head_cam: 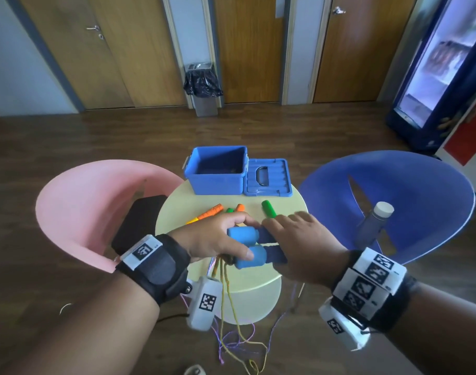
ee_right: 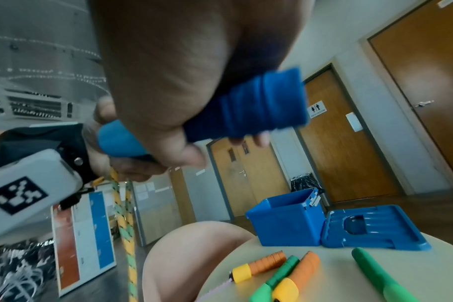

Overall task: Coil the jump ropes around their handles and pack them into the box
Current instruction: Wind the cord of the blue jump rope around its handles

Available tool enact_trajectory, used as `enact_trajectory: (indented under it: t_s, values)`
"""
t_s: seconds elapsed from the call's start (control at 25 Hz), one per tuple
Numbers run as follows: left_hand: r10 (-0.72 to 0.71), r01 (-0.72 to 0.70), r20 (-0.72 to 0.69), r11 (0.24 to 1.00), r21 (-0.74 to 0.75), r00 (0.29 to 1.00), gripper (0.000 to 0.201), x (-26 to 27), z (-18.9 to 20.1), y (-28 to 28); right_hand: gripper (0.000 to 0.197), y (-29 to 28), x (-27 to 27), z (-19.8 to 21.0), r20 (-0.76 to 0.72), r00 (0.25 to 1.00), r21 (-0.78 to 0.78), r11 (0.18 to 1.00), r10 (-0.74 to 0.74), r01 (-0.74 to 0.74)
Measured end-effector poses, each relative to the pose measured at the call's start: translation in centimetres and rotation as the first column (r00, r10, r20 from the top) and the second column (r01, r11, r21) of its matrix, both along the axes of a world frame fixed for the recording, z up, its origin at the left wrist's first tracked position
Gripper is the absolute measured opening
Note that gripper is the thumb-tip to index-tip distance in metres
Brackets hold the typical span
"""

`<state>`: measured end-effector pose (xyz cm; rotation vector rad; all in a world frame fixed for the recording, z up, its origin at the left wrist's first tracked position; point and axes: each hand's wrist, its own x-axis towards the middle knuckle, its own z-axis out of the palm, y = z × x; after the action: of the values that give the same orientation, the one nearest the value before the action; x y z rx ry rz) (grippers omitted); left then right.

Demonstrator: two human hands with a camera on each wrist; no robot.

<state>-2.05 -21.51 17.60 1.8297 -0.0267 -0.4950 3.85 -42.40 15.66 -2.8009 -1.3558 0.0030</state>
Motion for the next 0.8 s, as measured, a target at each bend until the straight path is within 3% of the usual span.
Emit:
enact_trajectory:
  t_s: [0.12, 0.24, 0.32, 0.52, 0.8]
  values:
    - [0.343, -0.328, 0.137, 0.937, -0.119, 0.929, 0.046, -0.2, -1.3, -1.2, 0.044, 0.8, 0.4, 0.6, 0.061, 0.989, 0.025, 0.991, -0.131, 0.130]
    - [0.651, -0.626, 0.246, 0.759, -0.181, 0.718, 0.023, -0.6, -2.6, -3.2, 0.034, 1.9, 0.3, 0.7, 0.080, 0.987, 0.078, 0.988, -0.142, 0.136]
    - [0.716, -0.686, 0.290, 0.695, -0.214, 0.635, 0.030, -0.8, -2.9, -3.6, 0.027, 2.5, 0.2, 0.5, 0.106, 0.986, 0.132, 0.984, -0.130, 0.116]
    - [0.730, -0.707, 0.304, 0.678, -0.203, 0.612, 0.042, -0.8, -2.8, -3.4, 0.029, 3.0, 0.6, 0.6, 0.140, 0.981, 0.146, 0.983, -0.133, 0.112]
    - [0.748, -0.709, 0.102, 0.658, -0.253, 0.656, 0.036, -0.8, -2.1, -3.9, 0.023, 2.6, 0.6, 1.5, 0.070, 0.984, 0.063, 0.985, -0.163, 0.158]
